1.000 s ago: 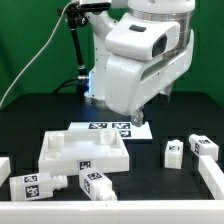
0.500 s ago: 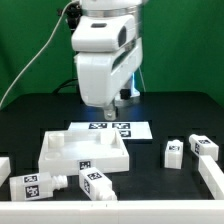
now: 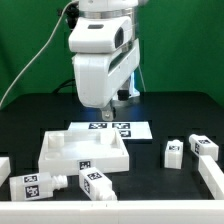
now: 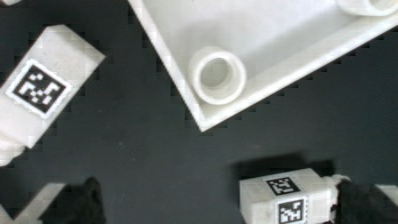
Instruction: Assemble one leg
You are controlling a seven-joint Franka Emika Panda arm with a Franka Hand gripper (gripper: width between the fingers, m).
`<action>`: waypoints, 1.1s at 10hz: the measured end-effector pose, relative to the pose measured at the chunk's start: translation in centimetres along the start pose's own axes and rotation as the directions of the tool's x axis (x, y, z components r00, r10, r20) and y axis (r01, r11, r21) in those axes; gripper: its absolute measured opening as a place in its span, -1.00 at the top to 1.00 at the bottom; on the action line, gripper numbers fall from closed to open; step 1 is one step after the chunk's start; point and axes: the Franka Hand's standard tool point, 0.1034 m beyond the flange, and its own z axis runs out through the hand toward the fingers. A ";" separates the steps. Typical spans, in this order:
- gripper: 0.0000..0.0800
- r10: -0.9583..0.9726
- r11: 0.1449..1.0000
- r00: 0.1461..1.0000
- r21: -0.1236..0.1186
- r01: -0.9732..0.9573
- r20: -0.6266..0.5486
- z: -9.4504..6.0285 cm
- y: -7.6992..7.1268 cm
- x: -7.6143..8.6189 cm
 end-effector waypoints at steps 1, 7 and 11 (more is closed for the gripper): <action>-0.62 -0.089 0.996 0.996 -0.023 0.088 -0.024 0.4 -0.9 -2.0; -0.62 -0.195 0.980 0.980 -0.050 0.193 -0.044 1.9 -2.4 -5.0; -0.62 -0.286 0.958 0.957 -0.030 0.285 -0.043 5.1 -7.2 -8.4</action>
Offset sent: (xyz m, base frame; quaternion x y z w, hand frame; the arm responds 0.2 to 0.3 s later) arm -0.0183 0.0070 -0.0167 -0.0251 0.1107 -0.0536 0.9921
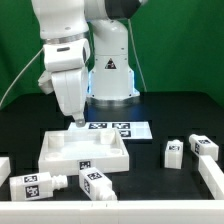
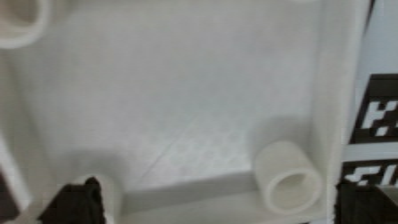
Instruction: Assemble one leg
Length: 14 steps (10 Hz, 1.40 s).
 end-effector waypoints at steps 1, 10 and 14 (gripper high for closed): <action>-0.62 0.003 1.000 1.000 0.012 -0.003 -0.004 1.2 -1.1 -0.3; -0.62 0.017 0.997 0.999 0.077 -0.014 -0.040 6.2 -4.5 -2.4; -0.27 0.046 0.996 0.998 0.080 -0.043 -0.035 6.0 -4.4 -2.5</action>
Offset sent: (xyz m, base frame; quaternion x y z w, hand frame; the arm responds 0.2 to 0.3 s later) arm 0.0000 0.0000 0.0000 0.0000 0.0000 0.0000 1.0000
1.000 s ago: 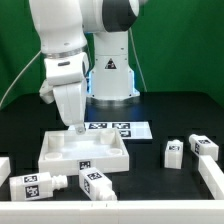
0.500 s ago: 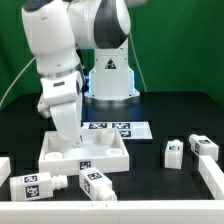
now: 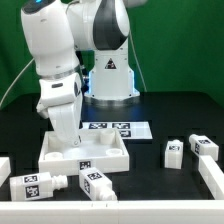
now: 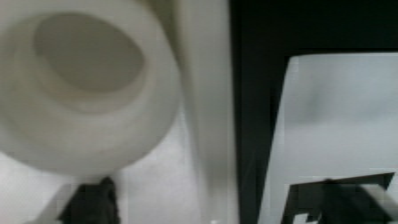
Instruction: Assemble one leg
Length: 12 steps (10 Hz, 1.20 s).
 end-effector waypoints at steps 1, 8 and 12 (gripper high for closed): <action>0.08 0.011 1.000 1.000 0.004 -0.011 0.002 -0.2 0.1 -0.1; 0.86 -0.008 1.000 1.000 -0.006 0.008 0.025 -0.8 0.7 -0.3; 0.86 -0.030 0.999 0.998 -0.026 0.032 0.056 -1.6 3.5 2.2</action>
Offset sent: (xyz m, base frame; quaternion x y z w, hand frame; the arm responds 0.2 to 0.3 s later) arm 0.0000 0.0000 0.0000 0.0000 0.0000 0.0000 1.0000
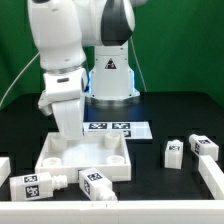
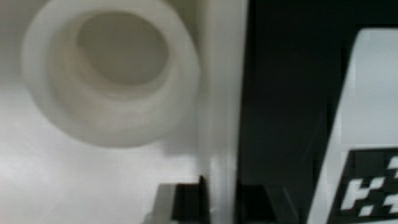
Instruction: Assemble one leg
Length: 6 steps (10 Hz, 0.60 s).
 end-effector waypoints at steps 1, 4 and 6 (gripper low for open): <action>0.86 0.001 1.000 1.000 0.000 -0.001 -0.001 0.2 0.5 0.9; 0.86 0.014 1.000 1.000 0.008 -0.014 -0.004 0.8 1.5 3.0; 0.86 0.024 0.999 1.000 0.029 -0.023 -0.008 0.8 1.6 3.2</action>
Offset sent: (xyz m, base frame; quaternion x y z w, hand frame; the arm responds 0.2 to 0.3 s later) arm 0.0263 0.0320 -0.0061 -0.0194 0.0035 -0.0059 0.9998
